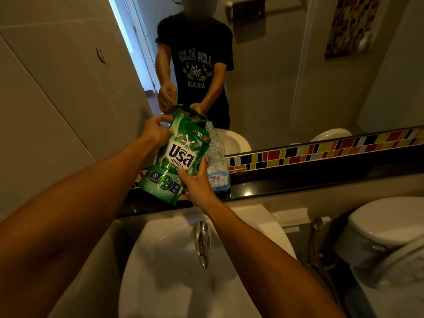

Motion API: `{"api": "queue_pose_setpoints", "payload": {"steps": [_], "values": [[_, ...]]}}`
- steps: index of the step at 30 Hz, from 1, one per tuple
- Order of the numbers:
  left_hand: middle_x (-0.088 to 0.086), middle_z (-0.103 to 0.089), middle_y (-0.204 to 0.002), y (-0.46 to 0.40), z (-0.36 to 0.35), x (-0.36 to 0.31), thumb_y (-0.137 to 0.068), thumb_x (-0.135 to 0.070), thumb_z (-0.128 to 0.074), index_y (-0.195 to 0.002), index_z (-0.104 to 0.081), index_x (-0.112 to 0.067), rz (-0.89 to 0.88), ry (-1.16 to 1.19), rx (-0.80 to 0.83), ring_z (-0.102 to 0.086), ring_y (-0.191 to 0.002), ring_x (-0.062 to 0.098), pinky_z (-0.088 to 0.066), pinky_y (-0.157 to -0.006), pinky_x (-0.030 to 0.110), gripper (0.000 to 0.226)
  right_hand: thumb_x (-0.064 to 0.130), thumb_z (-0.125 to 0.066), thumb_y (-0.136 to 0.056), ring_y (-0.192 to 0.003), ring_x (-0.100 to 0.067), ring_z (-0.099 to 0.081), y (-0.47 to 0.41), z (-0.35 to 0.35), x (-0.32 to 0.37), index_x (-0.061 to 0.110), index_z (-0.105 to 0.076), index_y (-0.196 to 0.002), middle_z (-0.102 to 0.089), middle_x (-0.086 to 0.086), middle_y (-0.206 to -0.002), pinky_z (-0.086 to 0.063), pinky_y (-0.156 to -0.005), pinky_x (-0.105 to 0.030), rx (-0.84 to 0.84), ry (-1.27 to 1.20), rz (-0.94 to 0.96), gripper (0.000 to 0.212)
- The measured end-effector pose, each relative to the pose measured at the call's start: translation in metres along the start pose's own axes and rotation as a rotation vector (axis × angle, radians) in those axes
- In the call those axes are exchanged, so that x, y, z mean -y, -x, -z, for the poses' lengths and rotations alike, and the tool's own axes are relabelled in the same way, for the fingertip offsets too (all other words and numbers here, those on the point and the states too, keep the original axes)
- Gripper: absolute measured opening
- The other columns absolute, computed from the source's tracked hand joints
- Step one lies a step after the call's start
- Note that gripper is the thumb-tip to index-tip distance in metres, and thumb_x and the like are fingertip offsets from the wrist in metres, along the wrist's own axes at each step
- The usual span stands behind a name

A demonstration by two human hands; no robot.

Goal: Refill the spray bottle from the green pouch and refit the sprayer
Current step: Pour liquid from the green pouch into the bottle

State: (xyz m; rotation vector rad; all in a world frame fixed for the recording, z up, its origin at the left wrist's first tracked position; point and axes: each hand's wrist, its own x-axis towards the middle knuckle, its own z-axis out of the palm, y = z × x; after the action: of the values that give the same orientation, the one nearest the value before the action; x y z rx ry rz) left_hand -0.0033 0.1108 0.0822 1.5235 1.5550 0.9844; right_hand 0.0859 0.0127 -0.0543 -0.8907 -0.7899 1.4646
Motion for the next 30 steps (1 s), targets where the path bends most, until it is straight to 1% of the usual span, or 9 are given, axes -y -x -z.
{"api": "queue_pose_setpoints", "payload": {"steps": [3,7,10,15,18,21,26,29,30], "values": [[0.008,-0.061,-0.094,0.0010,0.0004,-0.0010,-0.093,0.003,-0.057,-0.121,-0.057,-0.019,0.007,0.002,0.004,-0.064,-0.074,0.020,-0.055,-0.059,0.031,0.035,0.017,-0.065,-0.101,-0.104,-0.017,-0.070,0.0006,-0.0010,0.0001,0.054,-0.017,-0.156,-0.062,0.017,-0.126,-0.065,-0.062,-0.043,-0.004,0.000,-0.001,0.081],[0.008,-0.060,-0.098,0.0015,0.0011,-0.0032,-0.093,0.003,-0.057,-0.123,-0.057,-0.018,0.007,-0.011,-0.001,-0.063,-0.075,0.019,-0.052,-0.057,0.029,0.036,0.016,-0.064,-0.102,-0.102,-0.016,-0.070,0.0011,-0.0017,0.0009,0.053,-0.017,-0.156,-0.062,0.019,-0.124,-0.064,-0.060,-0.041,0.000,0.004,0.007,0.080],[0.007,-0.061,-0.094,0.0021,0.0006,-0.0046,-0.093,0.002,-0.058,-0.121,-0.058,-0.019,0.009,-0.024,-0.007,-0.062,-0.073,0.019,-0.051,-0.056,0.029,0.035,0.017,-0.064,-0.102,-0.105,-0.017,-0.070,0.0015,-0.0030,0.0016,0.054,-0.018,-0.155,-0.062,0.018,-0.125,-0.065,-0.063,-0.043,0.005,-0.001,0.010,0.080],[0.008,-0.060,-0.090,0.0022,0.0012,-0.0068,-0.092,0.003,-0.059,-0.124,-0.057,-0.017,0.011,-0.035,-0.008,-0.063,-0.074,0.021,-0.057,-0.063,0.033,0.038,0.018,-0.065,-0.101,-0.111,-0.022,-0.070,0.0020,-0.0051,0.0020,0.055,-0.019,-0.154,-0.062,0.016,-0.129,-0.065,-0.068,-0.050,0.001,-0.005,0.007,0.079],[0.007,-0.061,-0.090,0.0036,0.0011,-0.0079,-0.092,0.003,-0.059,-0.124,-0.057,-0.018,0.011,-0.041,-0.013,-0.062,-0.072,0.019,-0.052,-0.056,0.029,0.038,0.019,-0.065,-0.101,-0.109,-0.019,-0.069,0.0020,-0.0053,0.0022,0.056,-0.019,-0.154,-0.062,0.016,-0.128,-0.065,-0.067,-0.047,0.004,-0.002,0.004,0.080],[0.012,-0.062,-0.098,0.0034,0.0014,-0.0080,-0.093,0.003,-0.058,-0.126,-0.056,-0.017,0.008,-0.050,-0.005,-0.063,-0.074,0.021,-0.055,-0.061,0.032,0.039,0.019,-0.064,-0.101,-0.109,-0.019,-0.070,0.0016,-0.0052,0.0020,0.056,-0.018,-0.155,-0.062,0.015,-0.129,-0.065,-0.067,-0.047,0.008,-0.016,-0.001,0.080],[0.016,-0.061,-0.111,0.0031,0.0020,-0.0080,-0.092,0.005,-0.058,-0.124,-0.058,-0.018,-0.001,-0.042,-0.013,-0.064,-0.083,0.025,-0.054,-0.060,0.031,0.040,0.018,-0.064,-0.102,-0.110,-0.020,-0.069,0.0012,-0.0057,0.0021,0.054,-0.014,-0.157,-0.060,0.013,-0.132,-0.066,-0.068,-0.048,0.012,-0.019,-0.002,0.082],[0.017,-0.061,-0.112,0.0028,0.0026,-0.0084,-0.092,0.004,-0.058,-0.120,-0.058,-0.021,0.006,-0.047,-0.011,-0.066,-0.085,0.027,-0.059,-0.069,0.037,0.037,0.018,-0.063,-0.102,-0.119,-0.028,-0.067,0.0016,-0.0068,0.0034,0.055,-0.013,-0.157,-0.058,0.006,-0.143,-0.065,-0.073,-0.053,0.013,-0.025,-0.004,0.082],[0.016,-0.061,-0.111,0.0027,0.0029,-0.0087,-0.093,0.003,-0.057,-0.118,-0.058,-0.022,0.008,-0.049,-0.012,-0.066,-0.084,0.027,-0.060,-0.068,0.036,0.036,0.018,-0.063,-0.102,-0.122,-0.030,-0.066,0.0019,-0.0074,0.0036,0.055,-0.013,-0.157,-0.056,0.004,-0.146,-0.065,-0.074,-0.054,0.013,-0.025,-0.004,0.082]]}}
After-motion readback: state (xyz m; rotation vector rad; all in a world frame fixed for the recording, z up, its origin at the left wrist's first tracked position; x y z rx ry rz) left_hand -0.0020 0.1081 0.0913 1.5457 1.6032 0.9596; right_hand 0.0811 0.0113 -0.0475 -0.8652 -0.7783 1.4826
